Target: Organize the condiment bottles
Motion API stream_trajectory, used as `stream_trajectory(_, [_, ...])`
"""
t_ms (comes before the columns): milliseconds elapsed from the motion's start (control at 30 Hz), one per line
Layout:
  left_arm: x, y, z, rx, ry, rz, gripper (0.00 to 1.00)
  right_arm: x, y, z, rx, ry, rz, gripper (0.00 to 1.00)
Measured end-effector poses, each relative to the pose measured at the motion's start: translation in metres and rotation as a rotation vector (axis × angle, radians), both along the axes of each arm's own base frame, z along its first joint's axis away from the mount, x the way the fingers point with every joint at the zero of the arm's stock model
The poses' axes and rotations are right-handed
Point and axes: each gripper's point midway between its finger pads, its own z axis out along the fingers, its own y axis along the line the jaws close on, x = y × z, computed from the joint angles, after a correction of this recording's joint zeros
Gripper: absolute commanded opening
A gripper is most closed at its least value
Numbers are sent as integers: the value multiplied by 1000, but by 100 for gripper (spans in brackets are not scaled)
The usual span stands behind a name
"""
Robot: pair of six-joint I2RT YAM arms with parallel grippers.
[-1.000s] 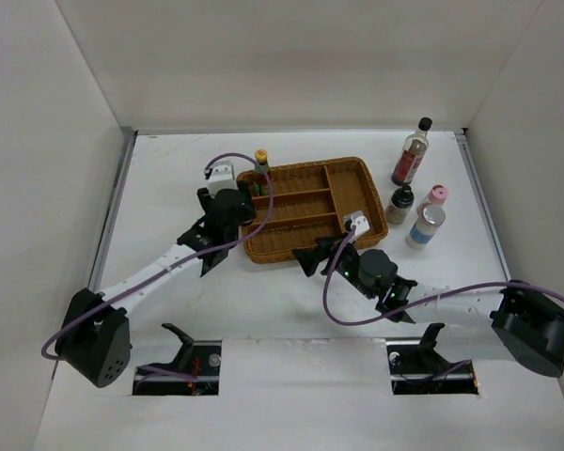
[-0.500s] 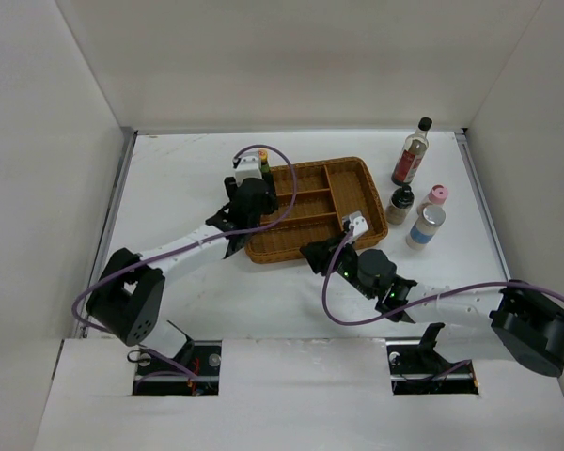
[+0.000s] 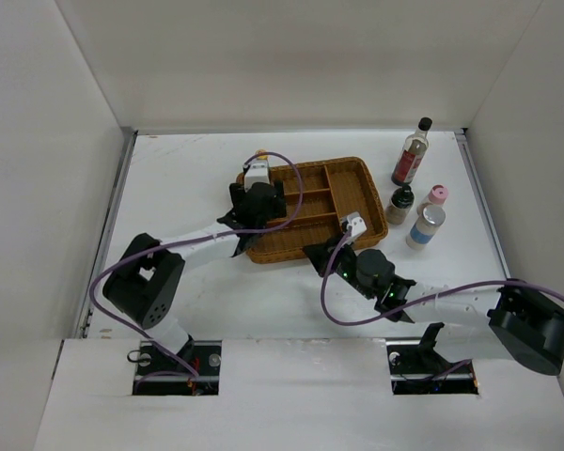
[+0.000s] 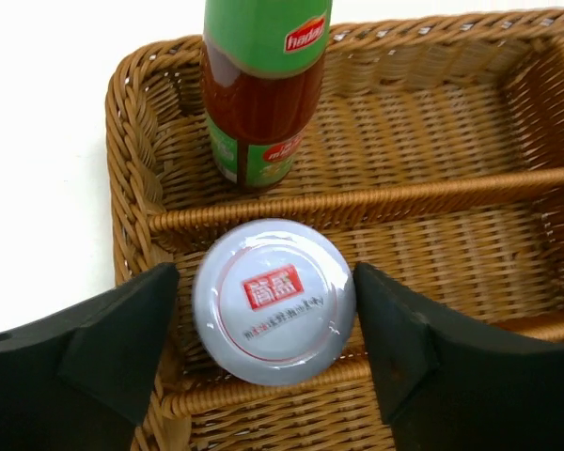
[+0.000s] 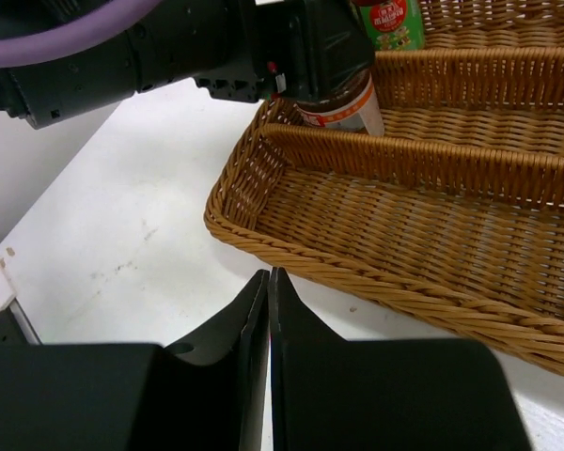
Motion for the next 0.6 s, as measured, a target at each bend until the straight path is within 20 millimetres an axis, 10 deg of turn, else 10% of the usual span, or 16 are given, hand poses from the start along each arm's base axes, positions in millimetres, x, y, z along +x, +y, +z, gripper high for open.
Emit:
stream_trajectory(67, [-2, -1, 5, -7, -14, 2, 100, 0, 0, 0, 1, 0, 0, 10])
stream_trajectory(433, [-41, 50, 128, -184, -296, 113, 100, 11, 7, 9, -16, 35, -37, 18])
stream_trajectory(600, [-59, 102, 117, -236, -348, 239, 100, 31, 6, 48, -50, 58, -140, 31])
